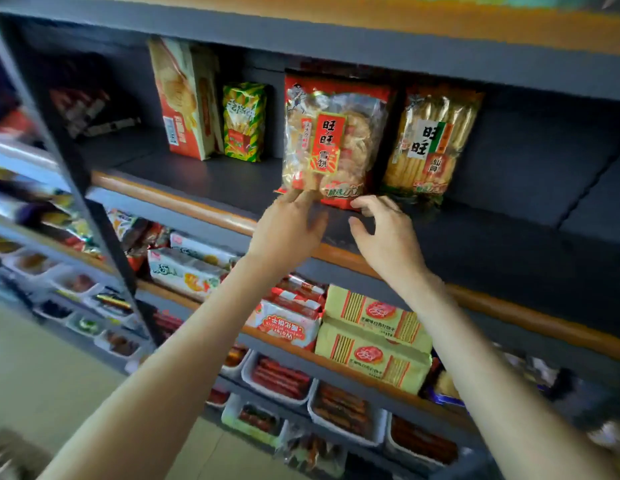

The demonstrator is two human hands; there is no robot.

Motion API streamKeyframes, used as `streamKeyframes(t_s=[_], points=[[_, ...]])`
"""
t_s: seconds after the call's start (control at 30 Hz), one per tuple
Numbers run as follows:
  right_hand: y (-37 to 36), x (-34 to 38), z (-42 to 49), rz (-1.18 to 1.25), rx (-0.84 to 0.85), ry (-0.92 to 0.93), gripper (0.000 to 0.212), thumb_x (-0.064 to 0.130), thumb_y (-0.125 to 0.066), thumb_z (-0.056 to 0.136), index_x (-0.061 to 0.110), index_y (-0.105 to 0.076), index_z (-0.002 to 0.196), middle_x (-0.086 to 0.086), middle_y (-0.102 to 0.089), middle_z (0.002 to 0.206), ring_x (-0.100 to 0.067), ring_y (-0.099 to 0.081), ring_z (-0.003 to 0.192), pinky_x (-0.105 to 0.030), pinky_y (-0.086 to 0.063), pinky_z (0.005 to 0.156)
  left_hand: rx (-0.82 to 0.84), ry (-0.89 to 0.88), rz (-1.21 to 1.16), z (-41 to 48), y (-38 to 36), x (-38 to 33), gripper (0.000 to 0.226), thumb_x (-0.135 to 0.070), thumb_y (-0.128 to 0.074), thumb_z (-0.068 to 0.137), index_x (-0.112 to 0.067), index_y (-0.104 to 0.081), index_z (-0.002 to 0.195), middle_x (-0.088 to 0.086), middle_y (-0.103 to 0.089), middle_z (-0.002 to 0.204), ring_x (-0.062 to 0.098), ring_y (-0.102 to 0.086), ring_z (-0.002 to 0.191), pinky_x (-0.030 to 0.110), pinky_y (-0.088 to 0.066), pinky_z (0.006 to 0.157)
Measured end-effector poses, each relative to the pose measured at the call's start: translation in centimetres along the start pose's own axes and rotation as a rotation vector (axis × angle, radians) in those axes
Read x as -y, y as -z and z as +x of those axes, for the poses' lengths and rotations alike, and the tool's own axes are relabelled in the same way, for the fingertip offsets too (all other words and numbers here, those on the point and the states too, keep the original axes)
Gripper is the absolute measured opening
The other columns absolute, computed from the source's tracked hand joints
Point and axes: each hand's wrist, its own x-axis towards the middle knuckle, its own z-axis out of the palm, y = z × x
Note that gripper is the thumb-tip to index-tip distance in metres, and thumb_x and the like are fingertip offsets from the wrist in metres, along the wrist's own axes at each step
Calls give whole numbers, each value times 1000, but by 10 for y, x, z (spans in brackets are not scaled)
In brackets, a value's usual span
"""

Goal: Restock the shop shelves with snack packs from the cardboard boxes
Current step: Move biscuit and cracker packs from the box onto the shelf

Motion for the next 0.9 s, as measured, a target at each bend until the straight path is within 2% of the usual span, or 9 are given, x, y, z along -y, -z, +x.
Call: streamKeyframes(t_s=[0.13,0.23,0.3,0.37,0.47,0.53,0.63,0.77,0.9], points=[[-35,47,-44,183,110,165,22,10,-59,89,10,-64,110,-5,-63,110,-23,-59,102,-27,-41,85,-126,237,-45,-84,27,10,38,-24,-55,93,-10,-53,128,11,-57,123,26,-56,107,37,-45,84],[-77,80,-83,303,347,219,19,8,-58,89,7,-65,107,-8,-64,105,-23,-59,99,-25,-42,84,-102,501,11,-158,45,33,29,-22,-54,94,-12,-58,122,10,-63,116,25,-60,103,31,-43,81],[-110,104,-115,349,508,243,22,6,-58,89,6,-65,109,-10,-65,106,-24,-60,99,-24,-42,83,-59,695,49,-217,58,50,25,-23,-53,94,-12,-62,115,9,-67,111,27,-63,100,34,-48,81],[-139,127,-149,386,667,288,23,7,-58,89,6,-64,111,-12,-63,108,-26,-61,99,-30,-46,84,-89,901,45,-278,72,63,21,-27,-54,94,-14,-63,109,8,-69,106,26,-66,96,37,-52,81],[-174,164,-197,371,919,385,27,11,-56,92,7,-60,118,-9,-61,114,-22,-59,102,-24,-42,81,-128,1172,44,-369,90,77,24,-29,-54,94,-16,-62,114,4,-69,109,19,-65,96,35,-53,84],[-195,189,-225,388,1059,431,28,10,-57,92,7,-60,119,-9,-60,115,-22,-59,106,-24,-44,89,-151,1328,53,-425,103,81,25,-30,-54,95,-17,-61,115,2,-69,110,17,-64,97,33,-51,87],[-226,228,-267,393,1214,495,28,11,-58,92,9,-60,120,-7,-59,116,-20,-58,108,-32,-46,96,-219,1569,56,-502,120,85,28,-32,-51,96,-19,-58,120,0,-67,111,18,-62,100,32,-51,86],[-265,279,-319,341,1382,574,33,15,-57,93,13,-56,126,0,-56,120,-16,-56,111,-21,-41,89,-336,1824,67,-594,140,86,30,-28,-52,95,-14,-57,121,9,-66,115,27,-61,107,33,-49,86],[-304,326,-370,264,1530,625,35,17,-56,94,15,-54,129,-1,-55,128,-14,-54,113,-19,-39,89,-380,2039,50,-666,158,91,29,-31,-50,95,-12,-56,117,11,-65,108,31,-61,102,32,-45,77]])
